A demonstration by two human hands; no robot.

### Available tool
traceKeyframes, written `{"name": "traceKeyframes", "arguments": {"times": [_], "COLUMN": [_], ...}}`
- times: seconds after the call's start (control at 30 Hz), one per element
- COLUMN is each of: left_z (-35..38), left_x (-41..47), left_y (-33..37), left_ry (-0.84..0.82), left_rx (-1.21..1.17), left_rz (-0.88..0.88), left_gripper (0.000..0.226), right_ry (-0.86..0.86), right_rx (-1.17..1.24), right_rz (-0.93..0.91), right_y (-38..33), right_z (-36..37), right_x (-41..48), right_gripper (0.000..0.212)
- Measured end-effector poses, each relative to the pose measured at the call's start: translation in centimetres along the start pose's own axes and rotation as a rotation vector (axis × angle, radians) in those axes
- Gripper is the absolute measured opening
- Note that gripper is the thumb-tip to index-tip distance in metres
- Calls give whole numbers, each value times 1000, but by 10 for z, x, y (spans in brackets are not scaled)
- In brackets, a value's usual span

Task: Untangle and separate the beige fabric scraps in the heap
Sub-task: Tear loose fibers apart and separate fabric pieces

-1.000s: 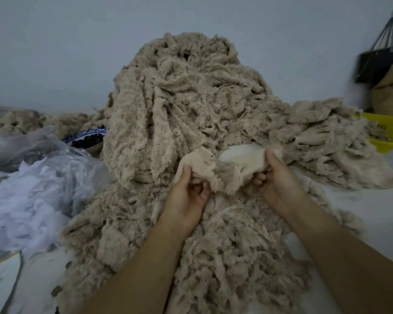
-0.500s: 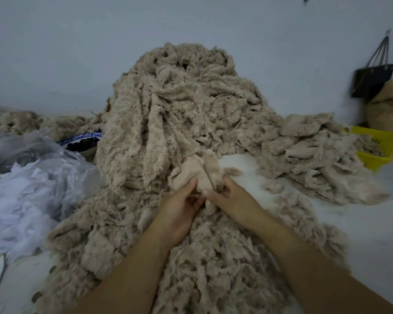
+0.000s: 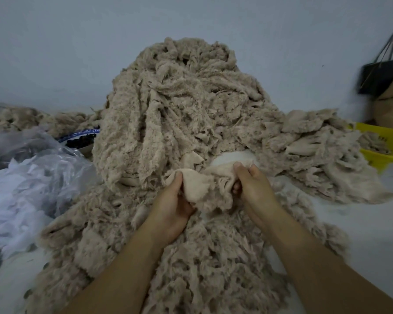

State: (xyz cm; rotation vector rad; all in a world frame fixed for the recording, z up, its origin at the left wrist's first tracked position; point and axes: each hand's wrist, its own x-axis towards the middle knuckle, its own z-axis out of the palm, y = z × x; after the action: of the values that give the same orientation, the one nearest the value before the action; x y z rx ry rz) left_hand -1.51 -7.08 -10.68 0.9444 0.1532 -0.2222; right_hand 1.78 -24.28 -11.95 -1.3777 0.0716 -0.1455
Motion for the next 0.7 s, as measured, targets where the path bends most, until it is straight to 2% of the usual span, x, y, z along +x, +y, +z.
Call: {"name": "traceKeyframes", "arguments": {"times": [0.1, 0.23, 0.33, 0.4, 0.47, 0.57, 0.63, 0.7], "left_z": [0, -4, -6, -5, -4, -1, 0, 1], "left_x": [-2, -2, 0, 1, 2, 0, -1, -3], "left_y": [0, 4, 5, 6, 5, 5, 4, 2], "left_ry": [-39, -9, -5, -17, -37, -93, -114, -128], "left_rx": [15, -132, -220, -235, -233, -199, -136, -50], "left_rz": [-21, 35, 70, 89, 104, 105, 112, 119], "left_gripper": [50, 35, 37, 39, 38, 37, 38, 42], "right_ry": [61, 77, 79, 114, 136, 37, -110, -234], "right_rx": [72, 67, -221, -424, -471, -407, -415, -505], "right_rz": [34, 108, 85, -9, -143, -284, -275, -282], "right_y": [-3, -3, -4, -5, -8, -16, -19, -17], "right_z": [-2, -4, -6, -5, -3, 4, 11, 18], "right_x": [3, 3, 1, -1, -5, -17, -26, -30], "right_gripper": [25, 25, 26, 27, 27, 29, 39, 40]}}
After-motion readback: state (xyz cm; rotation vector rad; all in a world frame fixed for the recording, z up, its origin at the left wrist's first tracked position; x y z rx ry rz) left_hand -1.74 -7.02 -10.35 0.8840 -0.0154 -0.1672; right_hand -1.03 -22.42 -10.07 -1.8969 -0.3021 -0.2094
